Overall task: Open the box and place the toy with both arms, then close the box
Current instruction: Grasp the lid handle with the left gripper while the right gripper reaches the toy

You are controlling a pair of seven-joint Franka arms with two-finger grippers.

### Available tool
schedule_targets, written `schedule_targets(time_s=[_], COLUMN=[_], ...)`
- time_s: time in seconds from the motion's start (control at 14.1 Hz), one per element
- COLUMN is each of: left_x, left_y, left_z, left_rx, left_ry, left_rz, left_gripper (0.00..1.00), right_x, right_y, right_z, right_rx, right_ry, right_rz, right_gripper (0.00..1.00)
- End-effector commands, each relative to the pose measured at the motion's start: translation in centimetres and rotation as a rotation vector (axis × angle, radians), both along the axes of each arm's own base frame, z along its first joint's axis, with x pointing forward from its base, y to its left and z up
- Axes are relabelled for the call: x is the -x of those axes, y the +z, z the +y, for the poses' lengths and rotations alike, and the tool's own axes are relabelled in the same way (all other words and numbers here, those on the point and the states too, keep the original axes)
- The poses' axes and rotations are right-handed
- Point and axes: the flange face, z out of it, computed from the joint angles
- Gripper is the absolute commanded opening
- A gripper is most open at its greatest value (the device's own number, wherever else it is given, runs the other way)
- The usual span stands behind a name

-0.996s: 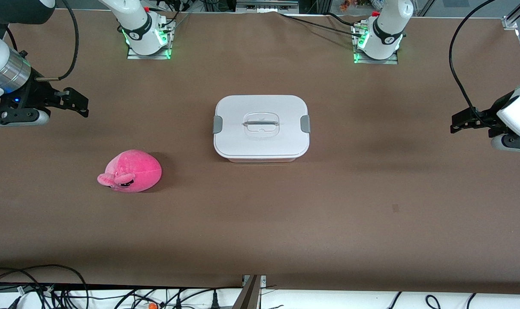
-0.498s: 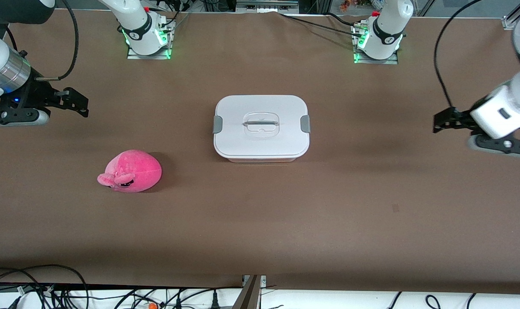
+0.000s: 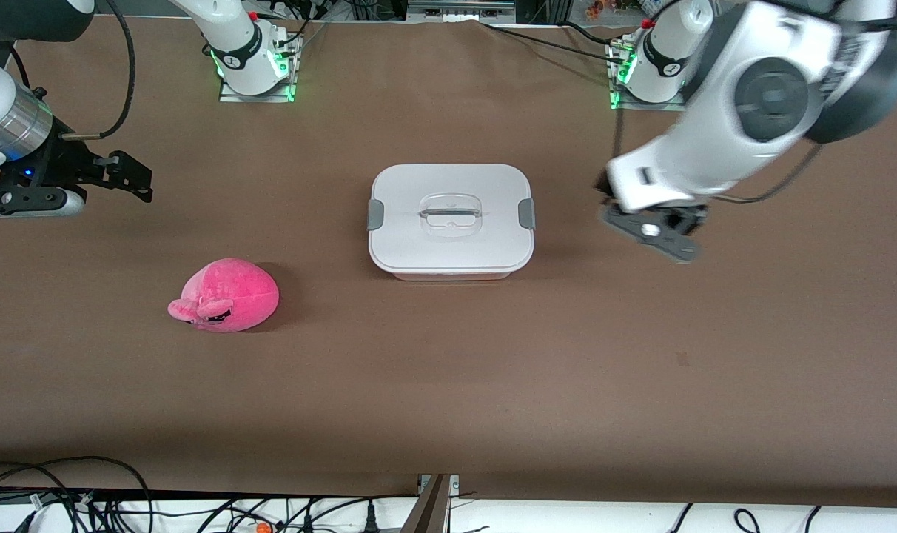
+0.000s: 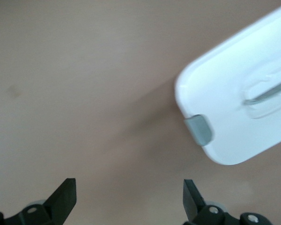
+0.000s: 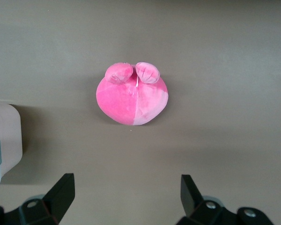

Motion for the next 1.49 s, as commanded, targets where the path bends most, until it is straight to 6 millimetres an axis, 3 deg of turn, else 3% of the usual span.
schedule_targets(time_s=[0.0, 0.21, 0.36, 0.64, 0.85, 1.42], left_x=[1.2, 2.7, 3.1, 3.8, 5.0, 7.6], left_y=[-1.7, -5.5, -7.6, -10.2, -11.8, -15.1], left_z=[-8.0, -14.3, -16.8, -19.2, -21.3, -22.8], left_rx=[0.04, 0.079, 0.109, 0.12, 0.082, -0.019], left_ry=[-0.117, -0.262, -0.402, -0.636, -0.772, -0.875], left_rz=[-0.008, -0.05, -0.082, -0.121, -0.165, -0.143], left_gripper=[1.0, 1.0, 1.0, 1.0, 1.0, 1.0], right_x=[-0.2, -0.3, -0.3, -1.3, -0.9, -1.3], right_y=[0.5, 0.6, 0.2, -1.7, -0.4, -1.1], right_z=[-0.1, -0.1, -0.4, -1.7, -0.6, -0.3], right_rx=[-0.01, -0.011, -0.001, -0.005, -0.009, -0.029], right_ry=[-0.003, -0.009, -0.015, -0.034, -0.014, 0.041], right_rz=[0.004, -0.002, 0.01, 0.039, 0.021, 0.03], right_gripper=[1.0, 1.0, 1.0, 1.0, 1.0, 1.0])
